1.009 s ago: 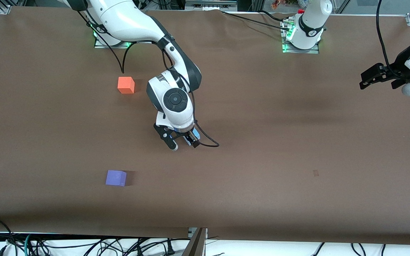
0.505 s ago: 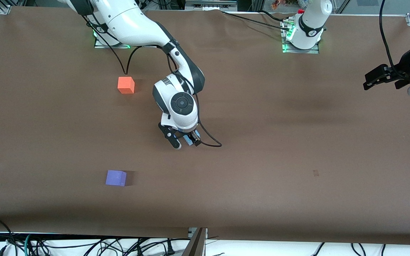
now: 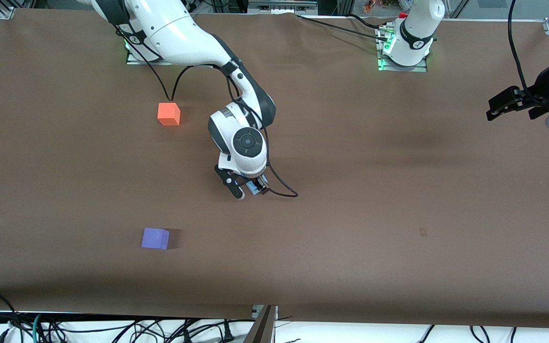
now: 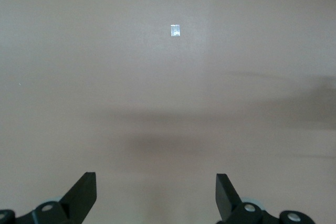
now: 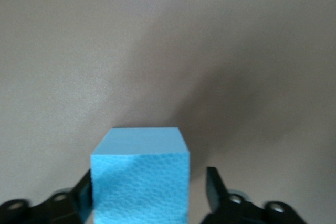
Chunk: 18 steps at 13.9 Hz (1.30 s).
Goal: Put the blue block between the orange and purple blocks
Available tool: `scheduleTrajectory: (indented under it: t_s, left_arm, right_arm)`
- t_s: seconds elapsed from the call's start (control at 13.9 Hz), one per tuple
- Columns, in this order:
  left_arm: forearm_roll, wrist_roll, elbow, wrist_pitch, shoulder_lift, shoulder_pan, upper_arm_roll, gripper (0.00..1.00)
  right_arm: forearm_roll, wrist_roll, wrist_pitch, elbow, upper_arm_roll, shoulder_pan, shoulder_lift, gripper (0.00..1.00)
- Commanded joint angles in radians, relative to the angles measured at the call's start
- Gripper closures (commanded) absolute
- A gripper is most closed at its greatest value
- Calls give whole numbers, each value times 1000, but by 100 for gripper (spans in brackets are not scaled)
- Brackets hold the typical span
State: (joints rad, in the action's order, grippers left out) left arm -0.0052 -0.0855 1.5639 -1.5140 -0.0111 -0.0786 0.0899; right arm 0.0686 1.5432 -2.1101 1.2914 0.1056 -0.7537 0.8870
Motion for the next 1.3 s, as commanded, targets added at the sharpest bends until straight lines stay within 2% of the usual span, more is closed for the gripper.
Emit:
scheduleTrajectory:
  t_s: [0.0, 0.07, 0.22, 0.43, 0.65, 0.79, 1.08, 1.23]
  left_arm:
    - [7, 18, -1, 8, 3, -4, 1, 0]
    - [7, 16, -1, 8, 3, -4, 1, 0]
    - [7, 16, -1, 8, 3, -4, 1, 0]
    - [7, 16, -1, 9, 3, -4, 2, 0]
    - [7, 16, -1, 9, 3, -4, 1, 0]
    - [7, 15, -1, 9, 3, -4, 1, 0]
    - [7, 16, -1, 9, 3, -4, 1, 0]
    - [7, 15, -1, 9, 3, -4, 1, 0]
  right_arm:
    - [-13, 11, -16, -7, 0, -7, 4, 64]
    - [-16, -3, -19, -9, 2, -6, 3, 73]
    - [-33, -123, -4, -18, 8, 2, -12, 84]
    - [-38, -386, 76, -18, 58, 10, -71, 86]
    - [-36, -634, 131, 69, 120, 13, -156, 86]
    - [-36, -800, 115, 204, 169, 13, -248, 86]
    - [-33, -1075, -115, 585, 276, 14, -445, 86]
    - [-33, -1188, -174, 689, 319, 14, -491, 86]
